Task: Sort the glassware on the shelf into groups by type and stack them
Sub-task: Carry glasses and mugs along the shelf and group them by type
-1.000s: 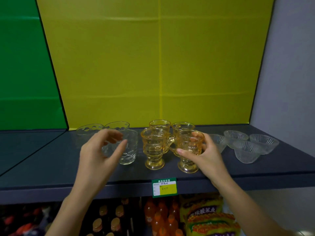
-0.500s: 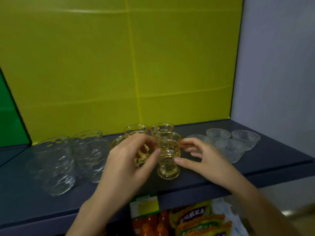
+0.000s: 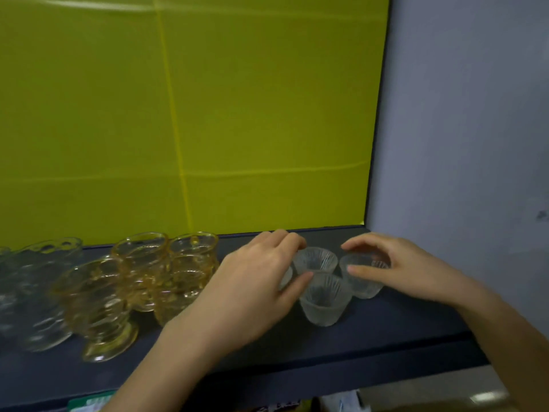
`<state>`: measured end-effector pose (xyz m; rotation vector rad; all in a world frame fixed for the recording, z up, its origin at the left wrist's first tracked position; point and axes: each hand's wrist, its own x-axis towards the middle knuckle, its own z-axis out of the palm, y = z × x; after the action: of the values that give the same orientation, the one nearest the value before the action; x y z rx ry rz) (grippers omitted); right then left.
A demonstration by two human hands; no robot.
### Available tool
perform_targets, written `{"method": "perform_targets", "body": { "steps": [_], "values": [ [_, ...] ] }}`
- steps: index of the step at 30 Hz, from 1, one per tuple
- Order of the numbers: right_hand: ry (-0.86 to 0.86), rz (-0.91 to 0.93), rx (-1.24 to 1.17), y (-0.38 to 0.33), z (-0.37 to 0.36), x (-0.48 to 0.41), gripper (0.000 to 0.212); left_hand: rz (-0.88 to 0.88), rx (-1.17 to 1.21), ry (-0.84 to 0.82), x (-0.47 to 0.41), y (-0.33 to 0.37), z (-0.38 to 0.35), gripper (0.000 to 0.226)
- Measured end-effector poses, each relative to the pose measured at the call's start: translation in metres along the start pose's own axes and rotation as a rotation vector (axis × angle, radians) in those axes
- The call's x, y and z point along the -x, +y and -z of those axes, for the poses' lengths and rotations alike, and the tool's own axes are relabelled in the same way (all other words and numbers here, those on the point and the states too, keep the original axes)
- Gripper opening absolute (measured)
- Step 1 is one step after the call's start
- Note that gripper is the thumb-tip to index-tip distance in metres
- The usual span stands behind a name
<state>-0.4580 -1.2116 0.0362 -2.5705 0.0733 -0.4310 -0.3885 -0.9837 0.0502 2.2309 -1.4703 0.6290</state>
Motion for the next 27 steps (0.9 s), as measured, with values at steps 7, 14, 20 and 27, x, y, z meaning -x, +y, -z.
{"method": "perform_targets", "body": {
  "steps": [7, 14, 20, 27],
  "values": [
    [-0.197, 0.040, -0.006, 0.045, 0.015, -0.009, 0.081, 0.149, -0.144, -0.361, -0.056, -0.001, -0.039, 0.060],
    [-0.174, 0.087, -0.016, 0.055, 0.013, -0.019, 0.067, 0.294, -0.052, -0.562, -0.087, -0.015, -0.060, 0.079],
    [-0.215, 0.044, -0.135, 0.069, 0.017, -0.033, 0.056, 0.383, -0.013, -0.529, -0.099, -0.018, -0.066, 0.071],
    [-0.286, 0.008, -0.291, 0.071, 0.009, -0.057, 0.057, 0.504, -0.079, -0.502, -0.099, -0.040, -0.066, 0.066]
  ]
}}
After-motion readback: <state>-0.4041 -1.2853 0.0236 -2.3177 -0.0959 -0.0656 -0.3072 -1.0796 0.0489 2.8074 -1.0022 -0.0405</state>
